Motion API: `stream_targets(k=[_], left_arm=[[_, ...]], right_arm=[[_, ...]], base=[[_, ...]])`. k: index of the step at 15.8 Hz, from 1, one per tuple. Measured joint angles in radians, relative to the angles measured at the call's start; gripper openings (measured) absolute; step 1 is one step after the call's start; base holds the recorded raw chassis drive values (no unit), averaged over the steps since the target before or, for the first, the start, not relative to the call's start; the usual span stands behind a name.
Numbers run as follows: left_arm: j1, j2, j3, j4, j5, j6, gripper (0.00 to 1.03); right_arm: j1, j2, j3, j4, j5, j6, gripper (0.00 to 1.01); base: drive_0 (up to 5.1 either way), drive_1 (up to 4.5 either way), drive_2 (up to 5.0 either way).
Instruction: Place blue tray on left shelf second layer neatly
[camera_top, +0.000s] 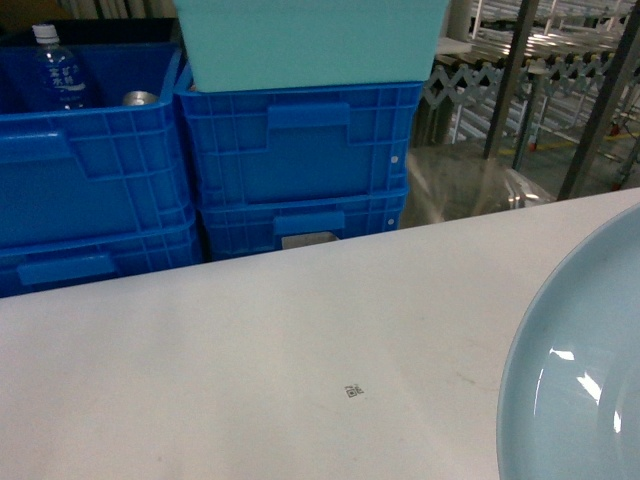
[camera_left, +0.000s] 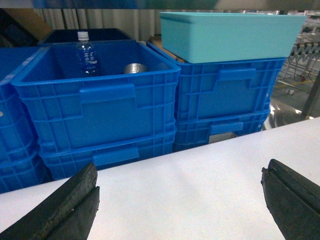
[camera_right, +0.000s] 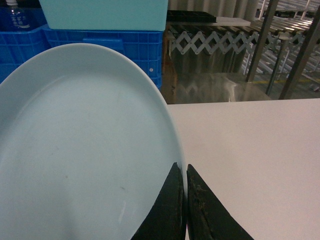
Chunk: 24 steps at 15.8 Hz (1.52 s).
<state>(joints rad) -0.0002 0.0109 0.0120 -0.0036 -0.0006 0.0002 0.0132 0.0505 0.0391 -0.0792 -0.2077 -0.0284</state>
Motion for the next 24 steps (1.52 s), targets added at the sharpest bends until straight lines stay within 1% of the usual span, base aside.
stream_targets(k=[24], left_arm=[[0.0,0.0,0.0,0.0,0.0,0.0,0.98]], right_arm=[[0.0,0.0,0.0,0.0,0.0,-0.003,0.02]], base=[[0.0,0.0,0.0]])
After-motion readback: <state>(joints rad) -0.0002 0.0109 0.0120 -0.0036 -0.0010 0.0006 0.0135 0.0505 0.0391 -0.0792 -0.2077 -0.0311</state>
